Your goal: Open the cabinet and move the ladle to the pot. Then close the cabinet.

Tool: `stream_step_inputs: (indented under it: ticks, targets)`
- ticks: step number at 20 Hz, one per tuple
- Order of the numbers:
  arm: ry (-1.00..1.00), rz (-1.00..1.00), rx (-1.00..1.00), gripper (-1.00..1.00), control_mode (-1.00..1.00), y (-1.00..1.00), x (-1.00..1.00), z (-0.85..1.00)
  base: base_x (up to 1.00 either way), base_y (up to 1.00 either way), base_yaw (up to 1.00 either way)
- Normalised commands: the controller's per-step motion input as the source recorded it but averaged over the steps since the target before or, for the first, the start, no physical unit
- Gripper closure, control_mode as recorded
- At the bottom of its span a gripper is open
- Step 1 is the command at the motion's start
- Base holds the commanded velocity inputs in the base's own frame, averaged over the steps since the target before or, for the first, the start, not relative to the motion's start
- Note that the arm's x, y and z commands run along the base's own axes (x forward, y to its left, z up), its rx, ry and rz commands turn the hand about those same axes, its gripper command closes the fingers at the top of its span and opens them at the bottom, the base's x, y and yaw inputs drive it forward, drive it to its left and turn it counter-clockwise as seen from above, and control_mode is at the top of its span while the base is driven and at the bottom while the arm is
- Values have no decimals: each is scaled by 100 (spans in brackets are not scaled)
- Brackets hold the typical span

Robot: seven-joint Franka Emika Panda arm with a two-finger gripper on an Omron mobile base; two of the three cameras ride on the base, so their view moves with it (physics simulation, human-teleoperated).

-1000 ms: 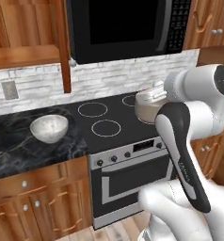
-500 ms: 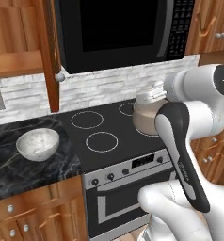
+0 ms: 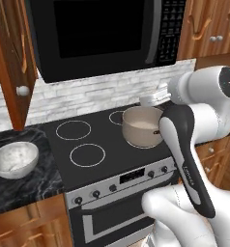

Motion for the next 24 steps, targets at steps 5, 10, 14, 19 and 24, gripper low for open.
stream_step_inputs:
  ticks: [5,10,14,19,24]
  targets:
    - [0,0,0,100,100,0,0,0,42,-37,-3]
    - [0,0,0,100,100,0,0,0,46,-19,-1]
    - [0,0,0,100,100,0,0,0,33,-2,0]
    - [0,0,0,100,100,0,0,0,17,0,0]
    - [0,0,0,100,100,0,0,0,1,0,0]
